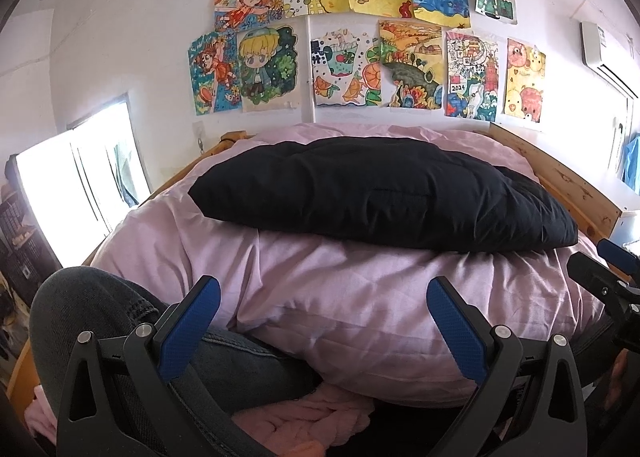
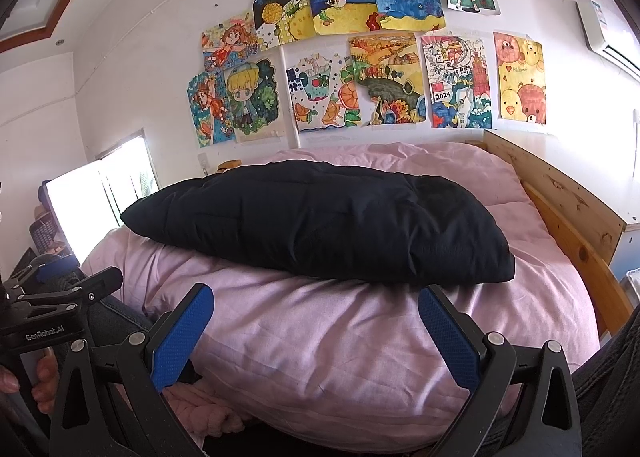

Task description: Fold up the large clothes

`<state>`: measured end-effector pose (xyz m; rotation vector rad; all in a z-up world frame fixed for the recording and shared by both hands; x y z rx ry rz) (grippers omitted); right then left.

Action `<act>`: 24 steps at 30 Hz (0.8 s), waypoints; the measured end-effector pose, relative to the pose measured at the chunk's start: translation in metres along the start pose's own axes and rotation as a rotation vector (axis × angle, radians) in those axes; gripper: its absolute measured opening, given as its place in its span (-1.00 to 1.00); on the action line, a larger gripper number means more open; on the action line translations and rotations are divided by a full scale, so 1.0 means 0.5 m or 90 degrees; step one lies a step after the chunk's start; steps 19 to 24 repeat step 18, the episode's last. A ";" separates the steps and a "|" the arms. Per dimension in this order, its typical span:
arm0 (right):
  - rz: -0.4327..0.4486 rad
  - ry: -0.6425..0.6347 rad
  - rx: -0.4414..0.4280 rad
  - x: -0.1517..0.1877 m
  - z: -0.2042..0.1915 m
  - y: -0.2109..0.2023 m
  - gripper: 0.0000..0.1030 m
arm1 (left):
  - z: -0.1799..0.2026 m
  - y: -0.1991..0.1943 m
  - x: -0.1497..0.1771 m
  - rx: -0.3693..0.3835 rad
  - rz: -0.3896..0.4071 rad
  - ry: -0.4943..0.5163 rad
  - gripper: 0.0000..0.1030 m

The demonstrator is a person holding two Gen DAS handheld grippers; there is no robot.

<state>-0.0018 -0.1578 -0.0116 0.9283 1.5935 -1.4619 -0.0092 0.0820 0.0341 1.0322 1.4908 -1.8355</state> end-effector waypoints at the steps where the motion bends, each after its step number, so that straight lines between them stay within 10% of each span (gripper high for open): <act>1: 0.000 0.000 0.000 0.000 0.000 0.000 1.00 | 0.000 -0.001 0.000 -0.001 0.001 0.003 0.97; 24: -0.007 0.002 0.001 0.009 -0.002 -0.003 1.00 | 0.006 0.013 0.013 -0.006 -0.011 0.018 0.97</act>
Point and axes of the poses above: each gripper's, at about its wrist camera, not at the fingertips, and y roughly the way its jaws point, z to its right, x to its underside, the point moved 3 cm from there along y, roughly the way its jaws point, and after that the axes turned 13 degrees about x, right-handed, at the moved point
